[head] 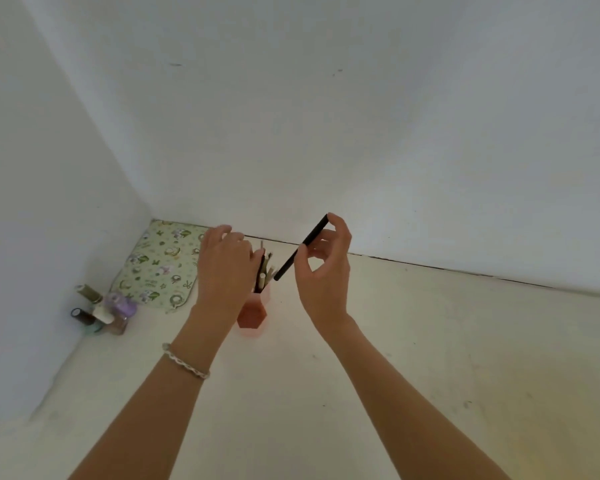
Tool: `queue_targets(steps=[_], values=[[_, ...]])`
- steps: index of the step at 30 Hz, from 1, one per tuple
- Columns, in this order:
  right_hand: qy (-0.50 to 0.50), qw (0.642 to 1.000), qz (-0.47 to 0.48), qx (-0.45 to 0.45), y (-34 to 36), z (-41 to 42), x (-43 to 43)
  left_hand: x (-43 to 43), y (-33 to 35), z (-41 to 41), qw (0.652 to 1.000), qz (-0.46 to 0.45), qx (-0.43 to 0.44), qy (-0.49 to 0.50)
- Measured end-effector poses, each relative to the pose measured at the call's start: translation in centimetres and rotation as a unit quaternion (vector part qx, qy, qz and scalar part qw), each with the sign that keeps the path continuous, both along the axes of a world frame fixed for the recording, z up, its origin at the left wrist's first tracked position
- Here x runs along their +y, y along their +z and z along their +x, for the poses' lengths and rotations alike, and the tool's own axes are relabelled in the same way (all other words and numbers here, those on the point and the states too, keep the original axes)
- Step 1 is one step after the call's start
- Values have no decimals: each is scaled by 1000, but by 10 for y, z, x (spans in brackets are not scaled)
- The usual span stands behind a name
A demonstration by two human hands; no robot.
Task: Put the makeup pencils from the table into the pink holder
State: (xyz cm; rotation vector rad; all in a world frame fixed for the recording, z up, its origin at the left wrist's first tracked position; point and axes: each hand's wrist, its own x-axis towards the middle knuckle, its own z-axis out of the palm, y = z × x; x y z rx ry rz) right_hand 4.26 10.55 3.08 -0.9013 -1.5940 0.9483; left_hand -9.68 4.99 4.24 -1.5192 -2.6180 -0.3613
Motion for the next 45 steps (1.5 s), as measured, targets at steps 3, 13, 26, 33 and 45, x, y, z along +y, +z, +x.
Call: queue_targets(steps=[3, 13, 26, 33, 45], values=[[3, 1000, 7, 27, 4, -11, -3, -3, 14, -10, 997, 79, -18, 8], [28, 957, 192, -217, -38, -34, -15, -23, 13, -22, 983, 132, -109, 69], [234, 927, -40, -290, -81, -28, -34, -41, -18, -23, 955, -44, -283, 83], [186, 929, -17, -319, -77, -84, 6, -2, -21, -62, 953, 28, -282, 105], [153, 946, 11, -284, -79, -118, 26, 32, -29, -100, 952, 58, -295, 50]])
